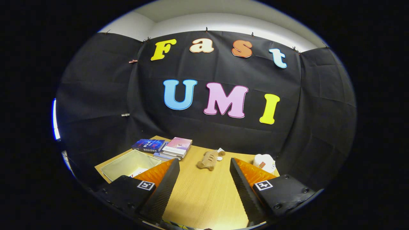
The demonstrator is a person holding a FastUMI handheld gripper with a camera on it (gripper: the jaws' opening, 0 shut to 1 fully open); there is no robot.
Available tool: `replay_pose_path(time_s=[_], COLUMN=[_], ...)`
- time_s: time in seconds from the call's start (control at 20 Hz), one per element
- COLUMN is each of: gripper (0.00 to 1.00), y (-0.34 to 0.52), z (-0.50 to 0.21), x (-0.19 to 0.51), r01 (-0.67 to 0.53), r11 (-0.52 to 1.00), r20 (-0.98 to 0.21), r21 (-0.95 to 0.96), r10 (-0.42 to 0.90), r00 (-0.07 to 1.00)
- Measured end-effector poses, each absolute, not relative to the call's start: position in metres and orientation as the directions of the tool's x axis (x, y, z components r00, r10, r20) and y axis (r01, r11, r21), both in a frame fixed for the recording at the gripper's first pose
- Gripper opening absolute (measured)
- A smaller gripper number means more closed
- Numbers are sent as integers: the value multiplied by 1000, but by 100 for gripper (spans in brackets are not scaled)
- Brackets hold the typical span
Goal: Open the storage box then place both shoes into the box .Put the left shoe in first, then the right shoe, with the right side of both shoes facing outward in a uniform manner.
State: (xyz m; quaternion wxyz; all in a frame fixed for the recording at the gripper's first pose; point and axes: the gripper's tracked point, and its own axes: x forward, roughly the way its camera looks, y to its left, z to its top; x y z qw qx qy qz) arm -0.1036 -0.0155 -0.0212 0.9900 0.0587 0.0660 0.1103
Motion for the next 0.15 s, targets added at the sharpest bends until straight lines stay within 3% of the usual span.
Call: replay_pose_path(time_s=[0.15], gripper=[98], y=[-10], z=[-25], x=[-100], r01=[-215], r11=[966], r20=[-130], r21=[140], r10=[234], r00=[964])
